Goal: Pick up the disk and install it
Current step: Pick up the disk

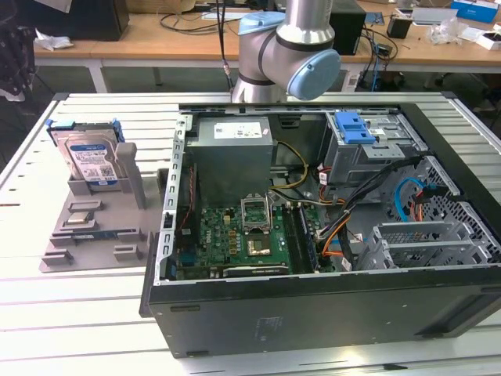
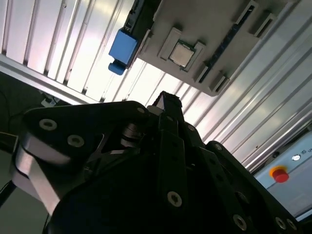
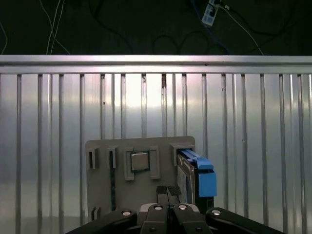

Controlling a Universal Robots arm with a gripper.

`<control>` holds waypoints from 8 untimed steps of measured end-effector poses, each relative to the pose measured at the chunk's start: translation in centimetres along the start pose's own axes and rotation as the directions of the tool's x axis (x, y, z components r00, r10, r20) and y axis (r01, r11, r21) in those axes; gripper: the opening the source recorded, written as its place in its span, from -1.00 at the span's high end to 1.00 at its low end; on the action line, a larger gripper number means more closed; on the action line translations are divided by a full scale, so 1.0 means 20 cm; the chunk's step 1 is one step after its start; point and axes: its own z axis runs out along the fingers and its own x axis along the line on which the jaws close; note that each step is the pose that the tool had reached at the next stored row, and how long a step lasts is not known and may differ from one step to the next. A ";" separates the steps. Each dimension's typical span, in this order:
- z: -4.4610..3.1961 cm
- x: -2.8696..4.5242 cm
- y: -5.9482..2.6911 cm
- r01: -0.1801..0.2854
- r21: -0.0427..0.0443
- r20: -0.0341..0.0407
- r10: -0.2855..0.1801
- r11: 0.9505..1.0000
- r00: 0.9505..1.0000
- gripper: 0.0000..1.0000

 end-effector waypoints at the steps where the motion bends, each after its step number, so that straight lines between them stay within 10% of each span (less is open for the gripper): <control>1: 0.000 0.000 0.000 0.008 0.000 0.000 -0.008 1.000 1.000 0.79; 8: 0.000 0.000 0.000 0.089 -0.002 -0.004 -0.089 0.996 0.996 0.79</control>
